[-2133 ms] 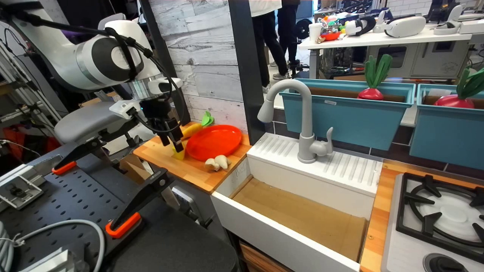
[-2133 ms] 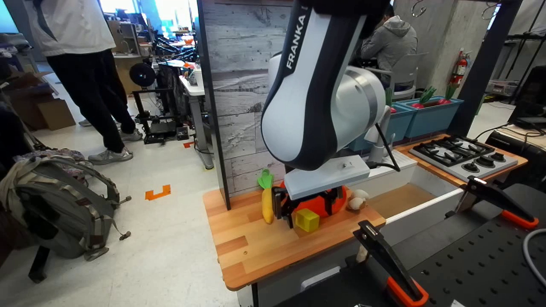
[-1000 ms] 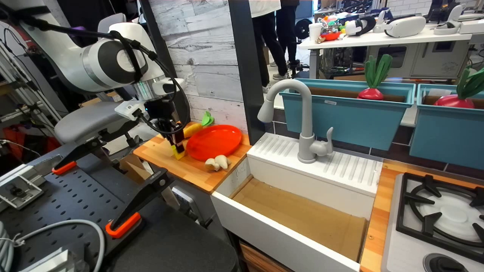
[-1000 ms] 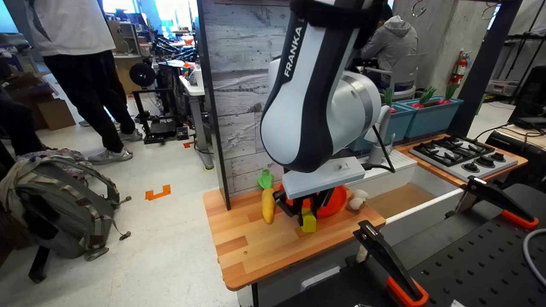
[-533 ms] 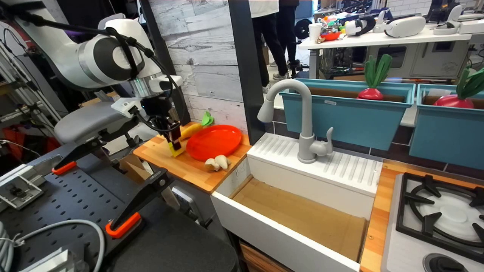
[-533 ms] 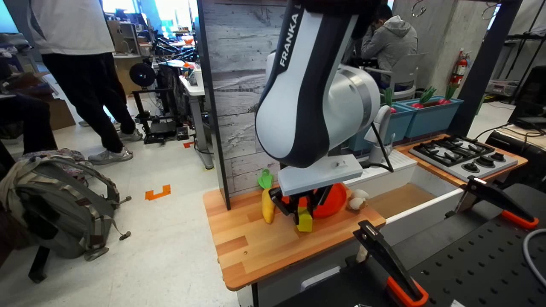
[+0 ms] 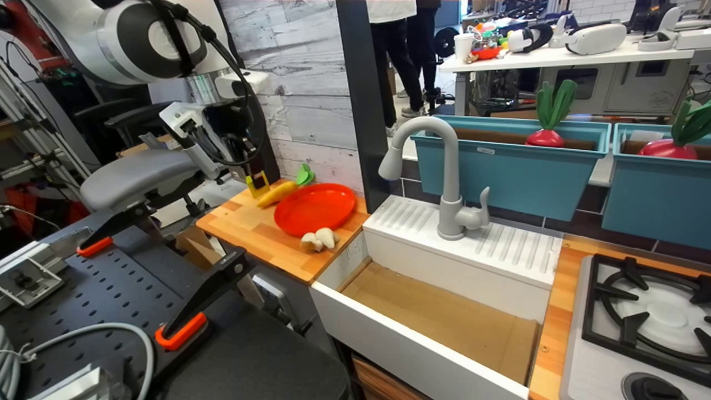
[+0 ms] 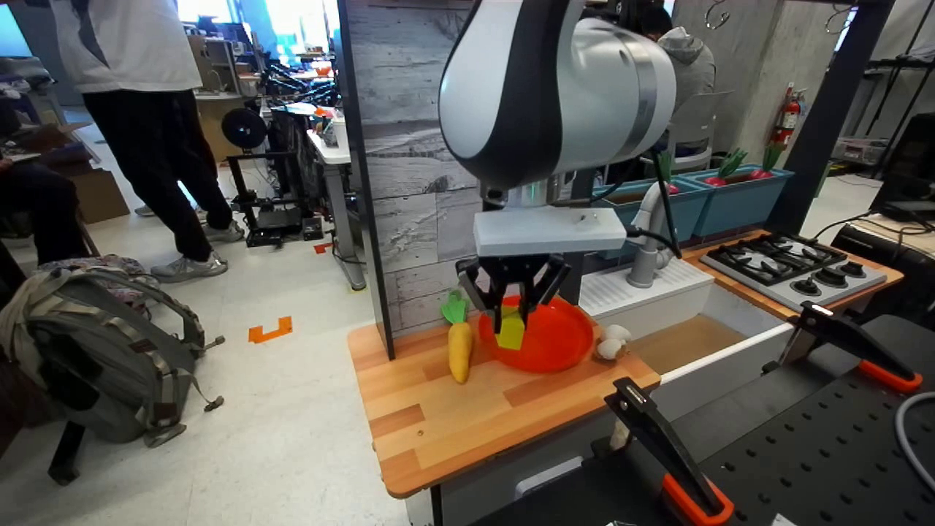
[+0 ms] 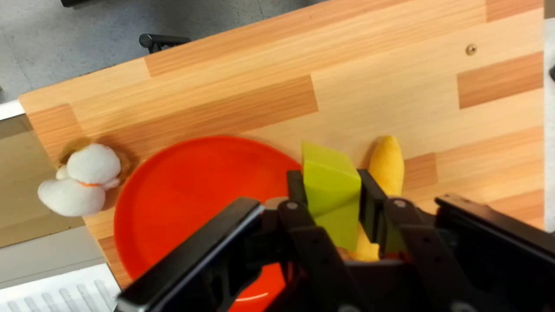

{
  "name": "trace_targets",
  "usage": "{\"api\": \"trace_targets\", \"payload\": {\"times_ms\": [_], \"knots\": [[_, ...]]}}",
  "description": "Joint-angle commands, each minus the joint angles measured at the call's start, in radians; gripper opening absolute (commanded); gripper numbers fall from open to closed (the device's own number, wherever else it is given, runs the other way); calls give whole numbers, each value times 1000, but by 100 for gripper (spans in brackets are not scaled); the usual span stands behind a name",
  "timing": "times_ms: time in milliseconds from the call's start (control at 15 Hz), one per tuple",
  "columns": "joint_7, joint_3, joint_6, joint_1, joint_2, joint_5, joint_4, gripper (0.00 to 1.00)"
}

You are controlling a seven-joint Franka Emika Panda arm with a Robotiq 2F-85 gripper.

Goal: Pick the yellow block and put it on the plate

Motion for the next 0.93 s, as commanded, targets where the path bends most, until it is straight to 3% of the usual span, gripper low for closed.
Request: {"api": "trace_targets", "payload": {"times_ms": [0,400,867], "knots": [[-60,40,2,-90,-35,50,-9,8],[-100,44,-34,-168,9,70,58,8],[-59,7,-100,-155,119,54,177,8]]}}
